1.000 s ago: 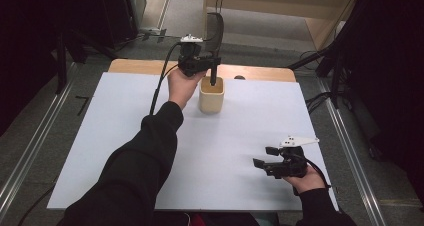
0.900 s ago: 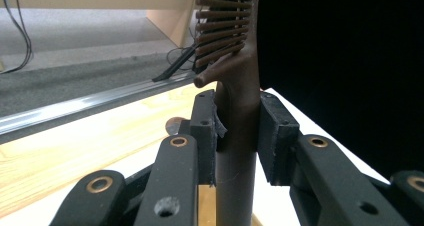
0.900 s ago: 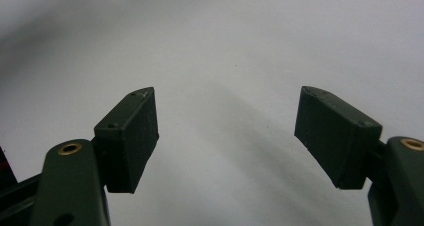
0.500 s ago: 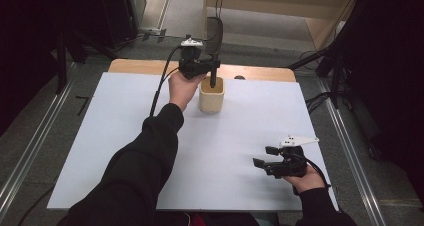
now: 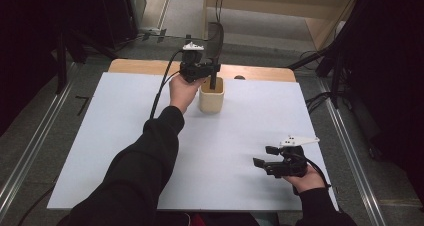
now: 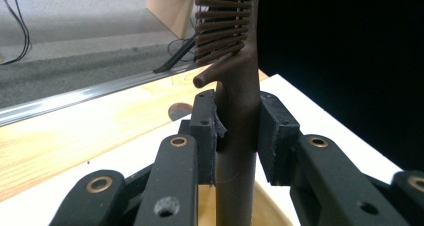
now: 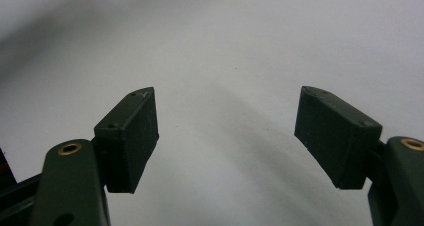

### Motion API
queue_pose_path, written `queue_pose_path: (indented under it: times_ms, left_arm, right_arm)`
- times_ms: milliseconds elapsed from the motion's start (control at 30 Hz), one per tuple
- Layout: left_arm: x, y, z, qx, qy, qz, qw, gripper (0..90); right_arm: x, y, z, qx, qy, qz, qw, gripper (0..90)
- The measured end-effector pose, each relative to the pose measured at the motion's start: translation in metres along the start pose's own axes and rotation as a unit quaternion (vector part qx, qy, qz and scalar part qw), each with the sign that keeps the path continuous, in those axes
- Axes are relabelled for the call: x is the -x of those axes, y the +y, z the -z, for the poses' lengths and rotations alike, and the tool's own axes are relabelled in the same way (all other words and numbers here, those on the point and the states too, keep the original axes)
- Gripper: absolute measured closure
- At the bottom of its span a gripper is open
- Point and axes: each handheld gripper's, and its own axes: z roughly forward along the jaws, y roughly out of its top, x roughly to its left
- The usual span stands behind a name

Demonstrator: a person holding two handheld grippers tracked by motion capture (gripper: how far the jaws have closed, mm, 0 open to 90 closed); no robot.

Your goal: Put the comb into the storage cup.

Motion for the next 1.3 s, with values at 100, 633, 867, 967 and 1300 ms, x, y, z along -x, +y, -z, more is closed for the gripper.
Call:
queue_pose_path:
  times_ms: [100, 633, 867, 967, 1300]
  left_arm:
    - [0.000, -0.003, -0.001, -0.002, 0.004, -0.002, 1.0000, 72.5]
    - [-0.002, -0.017, -0.006, -0.014, 0.002, -0.002, 0.9999, 72.4]
    - [-0.004, -0.021, -0.007, -0.018, 0.001, -0.002, 0.9998, 72.4]
    - [-0.004, -0.022, -0.008, -0.020, 0.002, -0.003, 0.9998, 72.3]
    - [-0.004, -0.029, -0.011, -0.025, 0.003, -0.006, 0.9997, 72.3]
  right_arm:
    - [0.000, 0.000, 0.001, 0.002, -0.002, -0.003, 1.0000, 23.7]
    - [0.000, 0.000, -0.001, -0.002, 0.002, -0.003, 1.0000, 23.7]
    - [0.000, 0.000, -0.002, -0.004, 0.003, -0.001, 1.0000, 23.8]
    - [0.000, 0.000, -0.002, -0.004, 0.005, -0.003, 1.0000, 23.7]
    - [-0.001, 0.000, -0.003, -0.005, 0.007, -0.003, 1.0000, 23.7]
